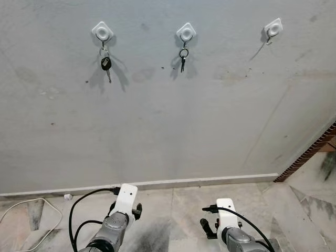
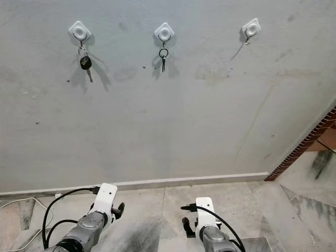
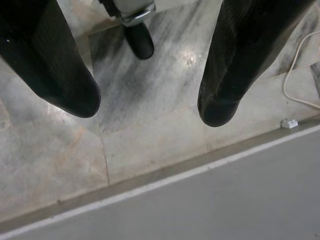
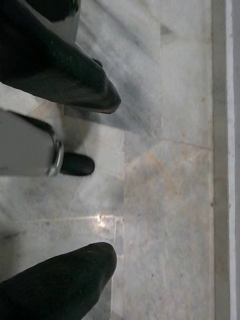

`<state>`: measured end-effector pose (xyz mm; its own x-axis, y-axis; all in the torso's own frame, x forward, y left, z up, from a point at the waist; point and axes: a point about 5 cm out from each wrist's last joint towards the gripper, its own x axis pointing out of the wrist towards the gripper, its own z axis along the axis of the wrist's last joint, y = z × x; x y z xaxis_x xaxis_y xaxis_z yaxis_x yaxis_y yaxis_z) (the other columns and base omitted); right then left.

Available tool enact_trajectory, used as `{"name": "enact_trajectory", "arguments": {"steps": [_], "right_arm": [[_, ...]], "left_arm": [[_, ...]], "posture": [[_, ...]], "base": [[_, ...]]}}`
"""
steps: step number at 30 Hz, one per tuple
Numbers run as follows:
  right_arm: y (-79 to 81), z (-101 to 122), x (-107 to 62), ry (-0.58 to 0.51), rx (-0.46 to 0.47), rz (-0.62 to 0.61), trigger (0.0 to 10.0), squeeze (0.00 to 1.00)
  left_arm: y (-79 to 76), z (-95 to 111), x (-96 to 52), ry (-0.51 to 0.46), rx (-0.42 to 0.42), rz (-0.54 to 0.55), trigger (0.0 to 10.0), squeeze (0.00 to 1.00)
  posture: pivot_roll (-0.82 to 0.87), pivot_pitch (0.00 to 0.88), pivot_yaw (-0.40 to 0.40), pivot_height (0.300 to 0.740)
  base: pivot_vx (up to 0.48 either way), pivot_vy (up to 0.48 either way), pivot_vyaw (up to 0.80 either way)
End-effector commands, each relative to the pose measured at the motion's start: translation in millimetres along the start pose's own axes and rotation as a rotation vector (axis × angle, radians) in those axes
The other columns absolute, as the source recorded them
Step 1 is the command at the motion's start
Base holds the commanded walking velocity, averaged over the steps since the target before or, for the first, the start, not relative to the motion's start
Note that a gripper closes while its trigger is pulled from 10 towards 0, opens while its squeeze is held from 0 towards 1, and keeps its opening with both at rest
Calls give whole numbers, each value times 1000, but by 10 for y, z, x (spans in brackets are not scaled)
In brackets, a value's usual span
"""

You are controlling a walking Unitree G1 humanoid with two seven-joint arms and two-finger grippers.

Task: Hang keys on a hook

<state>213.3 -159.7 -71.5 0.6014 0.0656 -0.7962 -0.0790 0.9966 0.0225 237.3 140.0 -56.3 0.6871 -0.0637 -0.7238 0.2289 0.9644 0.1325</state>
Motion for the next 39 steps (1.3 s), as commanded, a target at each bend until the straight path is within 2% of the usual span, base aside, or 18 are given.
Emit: {"name": "enact_trajectory", "arguments": {"steps": [1, 5, 8, 13, 19, 32, 39], "right_arm": [[-33, -44, -9, 14, 2, -13, 10000, 0], [-50, -69, -14, 23, -4, -16, 10000, 0], [-54, -82, -17, 27, -26, -12, 10000, 0], [-51, -119, -22, 39, -41, -8, 10000, 0], [-65, -178, -33, 58, -58, -13, 10000, 0], [-88, -216, -43, 69, -71, -17, 10000, 0], [-89, -220, -44, 71, -76, -17, 10000, 0]], "left_arm": [[-19, -167, -28, 73, 47, -35, 10000, 0], [-49, -250, -46, 110, 59, -99, 10000, 0], [34, -379, -81, 141, 102, -62, 10000, 0], [-13, -511, -116, 191, 85, -72, 10000, 0], [-112, -493, -108, 197, 90, -78, 10000, 0], [-365, -324, -66, 177, 100, -94, 10000, 0], [-280, -375, -75, 185, 100, -88, 10000, 0]], "posture": [[-50, 46, 15, 740], [-47, 48, 12, 740], [-42, 49, 10, 740], [-33, 50, 8, 740], [-29, 51, 6, 740], [-26, 53, 7, 740], [-27, 54, 5, 740]], "base": [[0, 0, -763], [0, 0, -763], [0, 0, -158], [0, 0, 0], [-175, 0, 0], [-274, 0, 0], [-289, 0, 0]]}}
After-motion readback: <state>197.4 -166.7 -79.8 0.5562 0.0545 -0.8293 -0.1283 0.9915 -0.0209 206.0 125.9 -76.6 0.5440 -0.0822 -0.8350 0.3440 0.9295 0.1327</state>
